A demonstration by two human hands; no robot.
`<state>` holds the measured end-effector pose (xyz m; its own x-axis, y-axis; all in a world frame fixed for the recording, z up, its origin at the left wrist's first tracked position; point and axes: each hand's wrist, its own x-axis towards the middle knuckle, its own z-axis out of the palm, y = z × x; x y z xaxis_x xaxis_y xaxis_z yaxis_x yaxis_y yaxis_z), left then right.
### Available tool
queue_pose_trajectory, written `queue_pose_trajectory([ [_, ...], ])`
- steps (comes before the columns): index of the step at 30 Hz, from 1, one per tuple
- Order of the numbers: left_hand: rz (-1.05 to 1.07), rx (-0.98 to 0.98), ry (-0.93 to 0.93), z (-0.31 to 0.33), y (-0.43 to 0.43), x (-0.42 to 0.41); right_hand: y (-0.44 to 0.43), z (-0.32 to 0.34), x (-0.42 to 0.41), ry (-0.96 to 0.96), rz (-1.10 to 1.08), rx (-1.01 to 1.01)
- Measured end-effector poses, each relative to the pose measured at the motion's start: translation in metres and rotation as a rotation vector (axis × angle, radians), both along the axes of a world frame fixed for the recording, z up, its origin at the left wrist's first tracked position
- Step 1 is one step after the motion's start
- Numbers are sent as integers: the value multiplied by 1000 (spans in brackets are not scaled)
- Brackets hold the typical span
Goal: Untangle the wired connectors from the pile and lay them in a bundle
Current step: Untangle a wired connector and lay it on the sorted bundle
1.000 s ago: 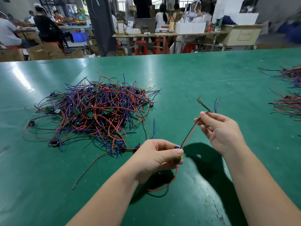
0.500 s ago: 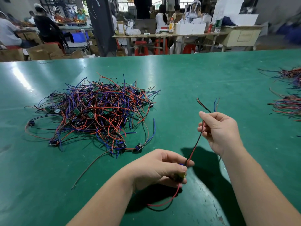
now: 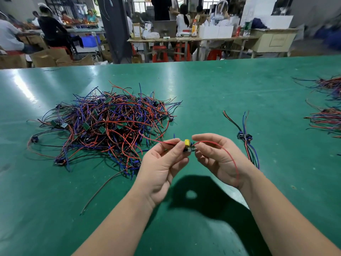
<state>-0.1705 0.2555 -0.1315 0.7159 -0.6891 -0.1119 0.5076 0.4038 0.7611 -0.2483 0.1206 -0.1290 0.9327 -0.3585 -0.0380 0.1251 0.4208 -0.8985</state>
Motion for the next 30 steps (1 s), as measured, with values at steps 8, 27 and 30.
queue_pose_trajectory([
  [8,92,106,-346,-8,-2,-12,-1,1,3,21,-207,103],
  [27,-151,111,-435,-10,4,-3,-15,9,-7,15,-226,103],
  [30,-50,178,-443,-6,3,3,-20,16,-9,-7,-297,86],
])
